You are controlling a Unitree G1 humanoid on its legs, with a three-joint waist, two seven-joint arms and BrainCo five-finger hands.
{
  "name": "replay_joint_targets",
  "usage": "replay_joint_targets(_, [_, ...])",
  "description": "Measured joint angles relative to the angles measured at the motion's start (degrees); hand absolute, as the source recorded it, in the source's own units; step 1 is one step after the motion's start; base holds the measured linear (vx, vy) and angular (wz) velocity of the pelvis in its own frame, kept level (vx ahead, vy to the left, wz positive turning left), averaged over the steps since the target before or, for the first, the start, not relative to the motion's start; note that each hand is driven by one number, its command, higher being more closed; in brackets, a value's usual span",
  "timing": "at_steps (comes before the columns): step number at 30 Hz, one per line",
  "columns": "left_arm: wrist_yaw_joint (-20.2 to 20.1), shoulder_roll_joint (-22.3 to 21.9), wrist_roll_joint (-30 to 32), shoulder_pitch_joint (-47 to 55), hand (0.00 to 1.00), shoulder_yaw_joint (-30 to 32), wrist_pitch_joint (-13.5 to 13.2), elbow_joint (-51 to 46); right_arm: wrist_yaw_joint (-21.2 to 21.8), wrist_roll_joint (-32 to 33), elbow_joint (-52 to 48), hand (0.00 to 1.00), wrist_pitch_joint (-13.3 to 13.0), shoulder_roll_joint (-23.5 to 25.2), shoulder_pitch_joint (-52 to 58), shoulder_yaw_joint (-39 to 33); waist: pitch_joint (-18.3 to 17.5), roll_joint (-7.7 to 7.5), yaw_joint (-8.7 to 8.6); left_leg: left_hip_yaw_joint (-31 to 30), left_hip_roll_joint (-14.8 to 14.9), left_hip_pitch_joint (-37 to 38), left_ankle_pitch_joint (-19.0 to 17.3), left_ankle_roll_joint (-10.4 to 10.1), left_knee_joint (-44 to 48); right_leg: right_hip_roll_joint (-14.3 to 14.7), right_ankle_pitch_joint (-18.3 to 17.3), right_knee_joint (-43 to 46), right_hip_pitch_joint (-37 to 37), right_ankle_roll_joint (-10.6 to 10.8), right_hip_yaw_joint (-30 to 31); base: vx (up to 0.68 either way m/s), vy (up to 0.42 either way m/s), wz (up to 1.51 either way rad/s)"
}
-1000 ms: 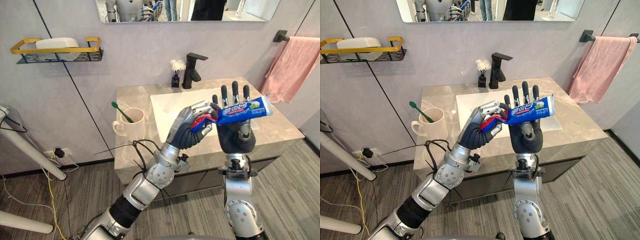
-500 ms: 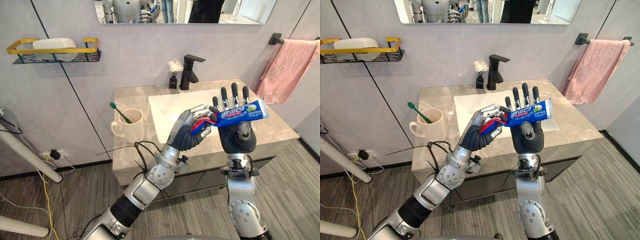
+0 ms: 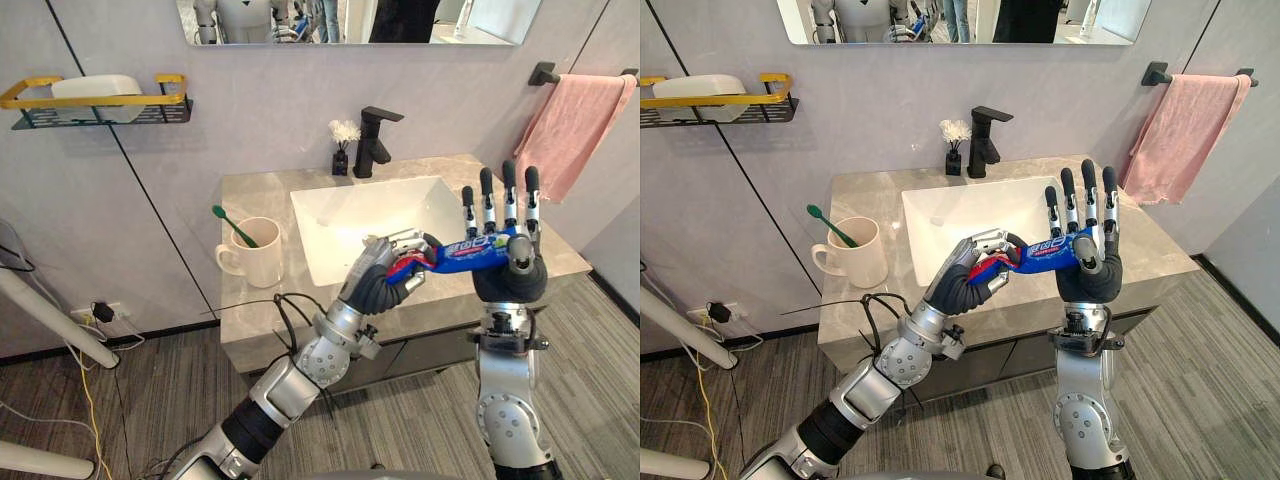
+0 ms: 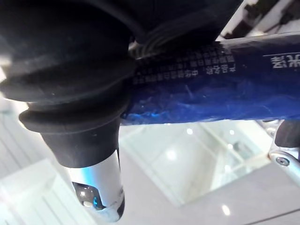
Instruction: Organize washtable
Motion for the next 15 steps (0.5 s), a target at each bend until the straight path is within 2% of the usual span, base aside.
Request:
replay_joint_targets(10, [-1.22,-0.56,-0.09,0.02,1.0,0.04,-0.15,-0.02,1.77,-2.25,0.0,1.0,0.26,0.56,0.01,-2.59,0.49,0.14,-0.01,-0.04,-0.01,-0.05,-0.02,0.0,-0.12,-0.01,-0.05,0.0,-0.09,0.03,-0.06,0.0,0.0,0.0])
replay_joint_targets(15, [-2.16,-0.75,-0.06,0.1,1.0,0.04,-0.42,-0.01,2.07,-2.29,-0.02,1.0,0.26,2.96,0.01,-3.48,1.09,0.2,-0.02,-0.08,-0.02,-0.04,-0.02,0.0,-0.14,-0.02,-0.05,0.0,-0.07,0.03,-0.09,0.0,0.0,0.0])
